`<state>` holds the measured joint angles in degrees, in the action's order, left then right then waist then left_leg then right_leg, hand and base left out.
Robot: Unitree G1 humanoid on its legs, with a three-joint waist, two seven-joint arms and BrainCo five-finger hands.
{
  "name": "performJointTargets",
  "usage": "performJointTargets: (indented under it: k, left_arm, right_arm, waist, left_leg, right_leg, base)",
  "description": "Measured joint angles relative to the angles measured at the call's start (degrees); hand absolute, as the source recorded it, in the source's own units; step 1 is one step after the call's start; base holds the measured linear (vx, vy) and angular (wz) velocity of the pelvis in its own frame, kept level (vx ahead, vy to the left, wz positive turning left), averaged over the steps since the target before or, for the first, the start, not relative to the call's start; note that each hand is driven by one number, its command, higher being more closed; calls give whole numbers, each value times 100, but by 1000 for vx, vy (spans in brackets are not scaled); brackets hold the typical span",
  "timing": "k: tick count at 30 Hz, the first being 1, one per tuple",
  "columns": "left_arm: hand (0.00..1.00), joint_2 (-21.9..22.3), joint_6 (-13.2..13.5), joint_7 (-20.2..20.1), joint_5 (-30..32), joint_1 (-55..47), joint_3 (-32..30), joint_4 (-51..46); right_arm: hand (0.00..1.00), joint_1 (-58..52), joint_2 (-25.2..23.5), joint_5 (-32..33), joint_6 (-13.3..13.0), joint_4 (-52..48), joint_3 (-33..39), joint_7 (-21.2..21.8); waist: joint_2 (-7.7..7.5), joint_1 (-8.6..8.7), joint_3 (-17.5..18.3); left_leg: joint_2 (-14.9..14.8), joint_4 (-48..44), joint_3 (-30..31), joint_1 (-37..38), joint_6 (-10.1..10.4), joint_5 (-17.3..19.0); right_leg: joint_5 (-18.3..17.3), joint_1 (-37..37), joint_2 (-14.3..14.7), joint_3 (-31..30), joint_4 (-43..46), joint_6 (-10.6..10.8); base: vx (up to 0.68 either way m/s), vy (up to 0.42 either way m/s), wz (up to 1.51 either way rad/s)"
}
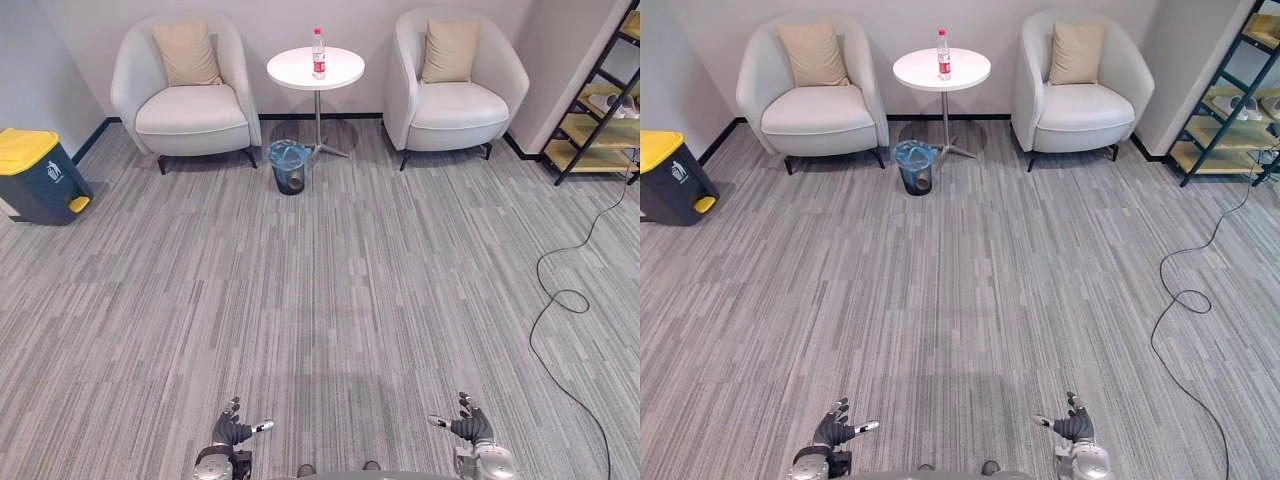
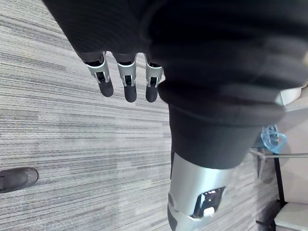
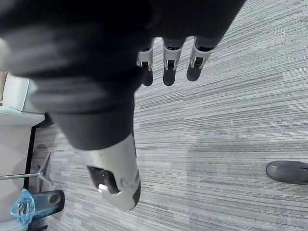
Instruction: Gather rubbish on tea table into small bin, then transfer packed bag to large trash can.
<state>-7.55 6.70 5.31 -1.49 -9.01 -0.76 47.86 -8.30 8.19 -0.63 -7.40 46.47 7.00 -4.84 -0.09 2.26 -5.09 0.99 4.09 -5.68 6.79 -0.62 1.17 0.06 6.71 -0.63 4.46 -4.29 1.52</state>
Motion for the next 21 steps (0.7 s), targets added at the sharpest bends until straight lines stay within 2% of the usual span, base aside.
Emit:
performJointTargets:
  k: [8,21]
  left_arm:
    - [0,30,-12,6,-1,-21,-213,224]
    - [0,51,-12,6,-4,-36,-213,224]
  right_arm:
    - [0,19,107,-57,16,177,-1,5]
    - [0,16,112,-51,18,177,0,2]
  waist:
    - [26,-1,-9]
    - [49,-3,2]
  left_leg:
    - [0,-2,4,3,0,0]
    - [1,-1,14,15,-1,-1]
  right_leg:
    - [-2,-3,0,6,4,0]
    - [-2,4,-1,16,4,1]
  base:
    - [0,0,0]
    - [0,0,0]
